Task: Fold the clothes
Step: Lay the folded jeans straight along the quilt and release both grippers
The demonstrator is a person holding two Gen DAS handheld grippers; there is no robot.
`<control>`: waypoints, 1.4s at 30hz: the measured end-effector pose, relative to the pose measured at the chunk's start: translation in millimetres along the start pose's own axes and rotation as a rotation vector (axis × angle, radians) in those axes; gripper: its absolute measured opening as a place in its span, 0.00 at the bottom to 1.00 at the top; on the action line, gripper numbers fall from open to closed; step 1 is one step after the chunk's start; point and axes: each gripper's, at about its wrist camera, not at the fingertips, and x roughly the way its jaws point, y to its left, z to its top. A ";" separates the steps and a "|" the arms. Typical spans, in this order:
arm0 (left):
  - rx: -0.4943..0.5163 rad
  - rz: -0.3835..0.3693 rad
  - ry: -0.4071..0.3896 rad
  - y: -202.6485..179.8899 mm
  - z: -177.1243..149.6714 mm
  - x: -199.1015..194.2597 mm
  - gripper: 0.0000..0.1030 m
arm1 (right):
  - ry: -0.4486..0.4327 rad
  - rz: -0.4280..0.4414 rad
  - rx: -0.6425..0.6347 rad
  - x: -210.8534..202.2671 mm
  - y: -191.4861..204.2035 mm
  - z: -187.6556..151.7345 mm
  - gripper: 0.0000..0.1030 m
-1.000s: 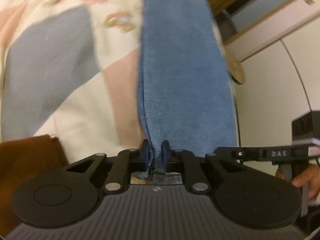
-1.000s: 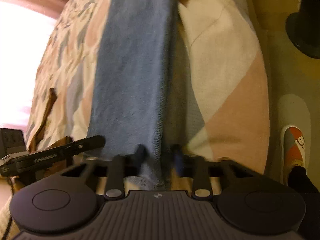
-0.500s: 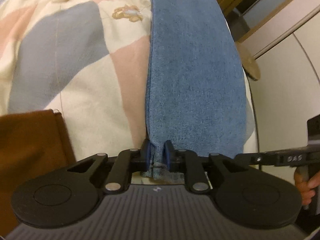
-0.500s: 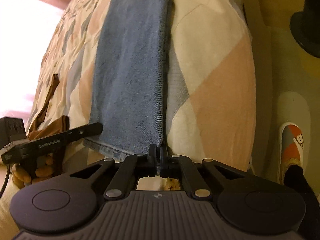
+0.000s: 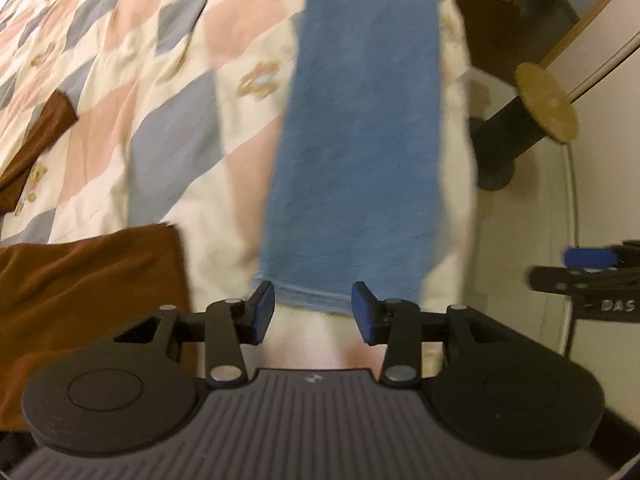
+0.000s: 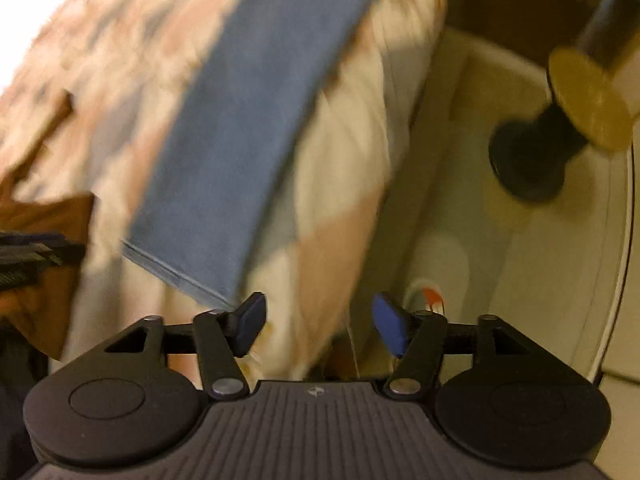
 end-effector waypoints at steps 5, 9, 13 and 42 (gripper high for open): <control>-0.016 0.037 -0.049 -27.6 10.7 -37.0 0.40 | -0.125 0.011 -0.039 -52.8 15.4 18.7 0.68; -0.035 0.083 -0.089 -35.5 14.1 -62.7 0.42 | -0.186 0.015 -0.044 -77.0 20.2 33.4 0.70; -0.037 0.123 -0.134 -39.3 11.1 -84.3 0.44 | -0.230 0.021 -0.048 -87.3 23.1 42.1 0.70; 0.067 0.123 -0.332 -75.1 15.5 -159.9 0.49 | -0.569 0.013 0.040 -188.5 14.6 72.5 0.74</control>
